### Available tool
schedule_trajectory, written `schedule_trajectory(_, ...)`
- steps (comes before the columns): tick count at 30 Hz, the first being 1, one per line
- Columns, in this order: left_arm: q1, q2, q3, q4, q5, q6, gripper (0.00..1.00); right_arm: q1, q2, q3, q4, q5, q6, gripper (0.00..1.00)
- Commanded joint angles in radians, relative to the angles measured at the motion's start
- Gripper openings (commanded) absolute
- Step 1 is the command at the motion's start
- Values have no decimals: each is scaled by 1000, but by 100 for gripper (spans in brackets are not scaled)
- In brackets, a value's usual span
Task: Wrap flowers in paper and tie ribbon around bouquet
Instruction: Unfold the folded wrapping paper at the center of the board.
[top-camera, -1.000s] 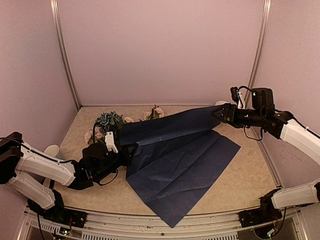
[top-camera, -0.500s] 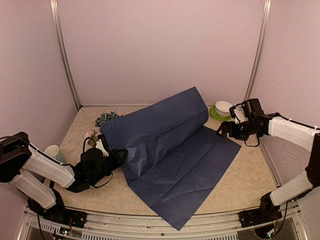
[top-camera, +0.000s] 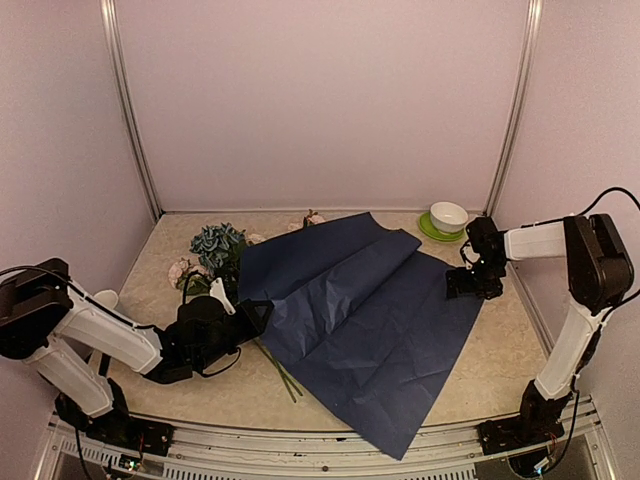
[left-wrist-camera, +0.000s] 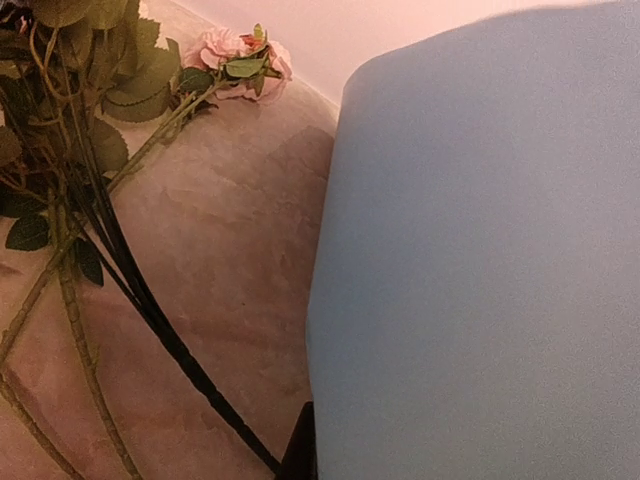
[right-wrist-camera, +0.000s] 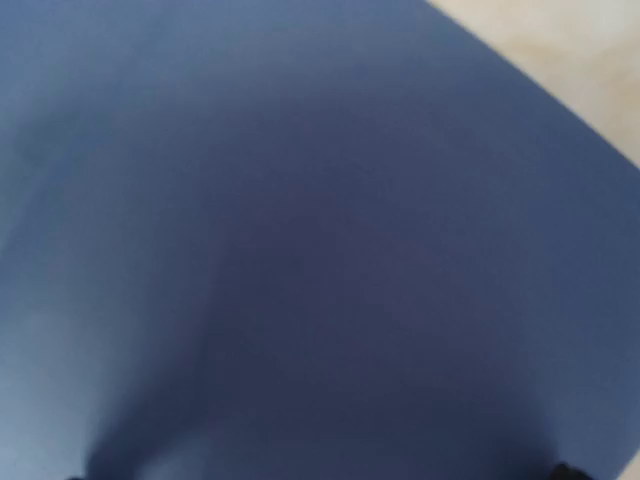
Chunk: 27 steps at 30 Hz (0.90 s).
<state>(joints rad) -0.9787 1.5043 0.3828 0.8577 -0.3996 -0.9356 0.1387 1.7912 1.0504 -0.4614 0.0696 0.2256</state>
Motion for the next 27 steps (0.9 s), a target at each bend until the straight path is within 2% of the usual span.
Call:
schedule_trajectory(1,8,43,13,22,11,-6,0,-34,63,17,17,99,5,98)
schedule_trajectory(4,1,69,34,2,28,-15,0,-45,90,6,17,113,7,96)
schedule_trajectory(8,-13,99,55,5,42,-8,0,-100,42,-44,38,204,23,96)
schedule_trajectory(11,-13,130,80,35,85,25,0,-160,-5,-88,64,178,29,96)
schedule_trajectory(14,5,185,109,61,177,31,7,-186,-21,-111,80,165,33,96)
schedule_trajectory(16,11,193,88,104,202,20,16,-187,-17,-108,73,165,32,96)
schedule_trajectory(20,14,152,6,183,176,4,44,-186,-34,-104,62,180,37,97)
schedule_trajectory(24,16,86,-18,127,140,28,66,-186,-104,-90,51,223,43,98)
schedule_trajectory(27,10,6,-45,68,91,53,76,-186,-156,-68,28,241,38,98)
